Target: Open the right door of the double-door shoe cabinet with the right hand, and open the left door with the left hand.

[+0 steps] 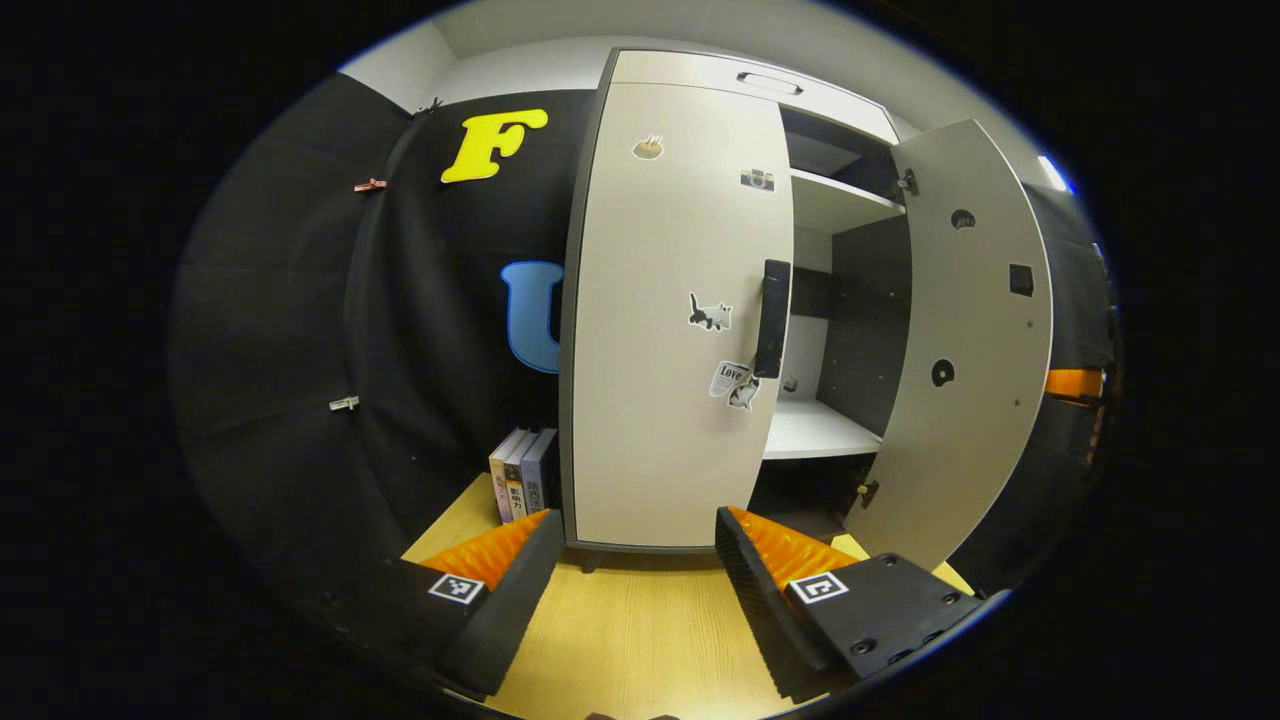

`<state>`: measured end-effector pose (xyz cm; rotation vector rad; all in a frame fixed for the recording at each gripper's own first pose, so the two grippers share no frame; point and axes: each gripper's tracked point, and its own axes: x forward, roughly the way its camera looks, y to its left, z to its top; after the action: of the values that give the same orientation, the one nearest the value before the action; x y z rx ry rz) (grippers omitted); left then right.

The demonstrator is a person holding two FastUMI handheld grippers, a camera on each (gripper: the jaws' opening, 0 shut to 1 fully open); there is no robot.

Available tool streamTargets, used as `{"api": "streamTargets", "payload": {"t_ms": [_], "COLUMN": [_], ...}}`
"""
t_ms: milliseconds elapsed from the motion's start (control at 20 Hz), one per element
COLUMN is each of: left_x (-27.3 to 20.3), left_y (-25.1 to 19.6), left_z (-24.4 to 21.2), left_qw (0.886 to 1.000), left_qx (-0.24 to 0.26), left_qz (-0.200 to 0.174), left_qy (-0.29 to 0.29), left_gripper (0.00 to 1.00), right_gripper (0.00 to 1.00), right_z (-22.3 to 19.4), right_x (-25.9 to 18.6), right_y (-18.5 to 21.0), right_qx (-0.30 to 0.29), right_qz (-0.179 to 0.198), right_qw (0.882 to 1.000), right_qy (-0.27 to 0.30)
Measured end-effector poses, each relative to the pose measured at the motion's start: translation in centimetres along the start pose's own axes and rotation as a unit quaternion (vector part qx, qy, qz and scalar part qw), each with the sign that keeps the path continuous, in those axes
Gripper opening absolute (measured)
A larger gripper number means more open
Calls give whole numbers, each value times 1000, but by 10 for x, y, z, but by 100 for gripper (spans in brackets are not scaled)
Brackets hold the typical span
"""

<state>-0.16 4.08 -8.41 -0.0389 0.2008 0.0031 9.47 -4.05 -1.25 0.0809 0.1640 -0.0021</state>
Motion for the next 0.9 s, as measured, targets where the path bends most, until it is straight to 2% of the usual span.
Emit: {"api": "streamTargets", "payload": {"t_ms": [100,150,300,400,600,650,900], "left_x": [0,0,0,0,8,10,43], "left_y": [-4,-5,-13,-14,-22,-25,-43], "left_z": [-2,-1,9,21,48,56,101], "left_qw": [1000,1000,999,998,997,997,993], "left_qx": [1,3,18,26,18,16,28], "left_qz": [-13,-20,-39,-45,-55,-57,-65], "left_qy": [4,3,-9,-27,-51,-56,-90], "left_gripper": [95,95,95,95,95,95,97], "right_gripper": [80,96,95,99,98,99,98], "right_z": [-12,-17,-26,-33,-46,-51,-79], "right_x": [-22,-29,-53,-62,-62,-56,-29], "right_y": [6,16,60,93,147,151,169], "right_qx": [-12,-17,-19,-25,-46,-43,16], "right_qz": [-9,-9,1,11,45,36,46], "right_qw": [1000,1000,1000,1000,998,998,998], "right_qy": [12,13,2,-5,-8,-1,36]}}
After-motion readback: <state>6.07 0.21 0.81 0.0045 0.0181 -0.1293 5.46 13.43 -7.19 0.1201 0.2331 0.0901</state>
